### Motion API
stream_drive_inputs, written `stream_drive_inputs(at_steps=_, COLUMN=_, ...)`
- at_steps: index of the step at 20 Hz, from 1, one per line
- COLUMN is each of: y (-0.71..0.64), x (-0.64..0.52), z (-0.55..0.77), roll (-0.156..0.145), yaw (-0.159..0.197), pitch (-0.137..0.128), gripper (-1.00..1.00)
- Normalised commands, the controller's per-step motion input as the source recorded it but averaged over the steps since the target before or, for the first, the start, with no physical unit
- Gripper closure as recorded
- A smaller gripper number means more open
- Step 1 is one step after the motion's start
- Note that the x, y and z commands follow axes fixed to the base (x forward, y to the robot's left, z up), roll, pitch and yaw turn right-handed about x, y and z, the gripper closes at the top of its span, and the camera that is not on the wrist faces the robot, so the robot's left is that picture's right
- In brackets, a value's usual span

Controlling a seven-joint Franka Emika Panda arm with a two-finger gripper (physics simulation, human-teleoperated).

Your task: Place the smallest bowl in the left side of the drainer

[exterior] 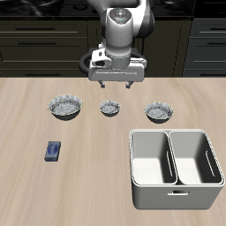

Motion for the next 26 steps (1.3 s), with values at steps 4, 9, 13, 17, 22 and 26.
stream_drive_inputs(at_steps=4, y=-0.04, x=0.04, z=-0.45, roll=0.021, yaw=-0.024, pitch=0.053, gripper=-1.0)
stream_drive_inputs(at_steps=9, y=0.01, x=-0.01, z=-0.31, roll=0.007, yaw=-0.021, pitch=0.023, gripper=-1.0)
stream_drive_inputs(at_steps=13, y=0.08, x=-0.07, z=-0.33, roll=0.013, yaw=0.011, pitch=0.005, gripper=-1.0)
stream_drive_inputs(at_steps=17, y=0.12, x=-0.1, z=-0.3, roll=0.03, yaw=-0.009, pitch=0.019, gripper=-1.0)
stream_drive_inputs(at_steps=22, y=0.09, x=-0.06, z=-0.24, roll=0.021, yaw=-0.019, pitch=0.029, gripper=-1.0)
stream_drive_inputs(at_steps=26, y=0.04, x=-0.03, z=-0.2, roll=0.015, yaw=-0.009, pitch=0.022, gripper=-1.0)
